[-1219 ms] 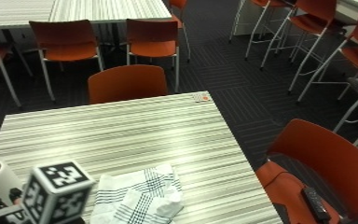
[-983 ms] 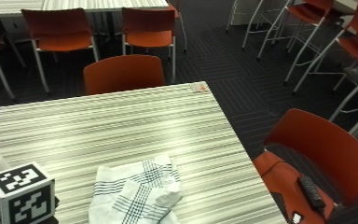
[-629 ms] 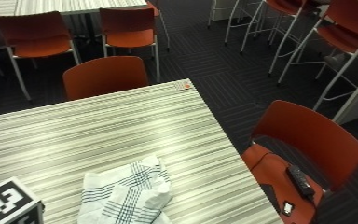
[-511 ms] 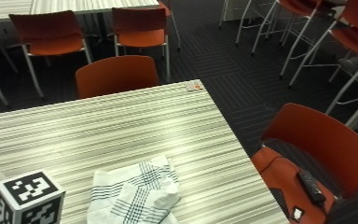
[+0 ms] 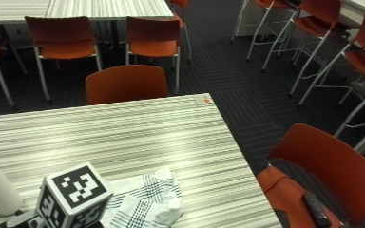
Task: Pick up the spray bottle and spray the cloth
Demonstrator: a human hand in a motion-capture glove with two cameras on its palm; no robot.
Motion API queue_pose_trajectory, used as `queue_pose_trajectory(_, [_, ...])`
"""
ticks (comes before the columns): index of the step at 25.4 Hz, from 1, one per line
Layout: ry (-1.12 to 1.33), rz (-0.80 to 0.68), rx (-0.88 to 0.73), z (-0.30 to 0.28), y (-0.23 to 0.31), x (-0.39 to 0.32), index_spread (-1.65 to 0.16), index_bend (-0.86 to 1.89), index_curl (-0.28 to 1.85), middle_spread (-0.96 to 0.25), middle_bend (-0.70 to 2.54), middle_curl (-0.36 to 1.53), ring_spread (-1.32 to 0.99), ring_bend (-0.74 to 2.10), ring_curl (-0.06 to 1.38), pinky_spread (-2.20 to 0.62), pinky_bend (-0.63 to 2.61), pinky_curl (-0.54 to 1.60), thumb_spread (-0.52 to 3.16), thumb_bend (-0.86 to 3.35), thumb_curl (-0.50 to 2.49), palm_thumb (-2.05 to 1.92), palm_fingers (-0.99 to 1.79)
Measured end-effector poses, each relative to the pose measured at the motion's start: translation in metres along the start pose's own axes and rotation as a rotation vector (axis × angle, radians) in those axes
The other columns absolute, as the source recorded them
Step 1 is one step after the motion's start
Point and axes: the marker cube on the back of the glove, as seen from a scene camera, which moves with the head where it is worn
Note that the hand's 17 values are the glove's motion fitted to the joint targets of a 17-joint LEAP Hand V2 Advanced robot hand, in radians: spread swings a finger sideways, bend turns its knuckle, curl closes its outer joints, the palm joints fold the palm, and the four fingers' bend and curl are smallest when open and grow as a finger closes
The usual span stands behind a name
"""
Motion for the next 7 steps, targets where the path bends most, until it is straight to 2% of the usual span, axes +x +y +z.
queue_pose_trajectory(7, [-0.045, 0.043, 0.097, -0.044, 0.05, 0.013, -0.27, 0.28, 0.38, -0.17, 0.21, 0.32, -0.12, 0.51, 0.38, -0.17, 0.68, 0.46, 0.67, 0.32, 0.42, 1.03, 1.09])
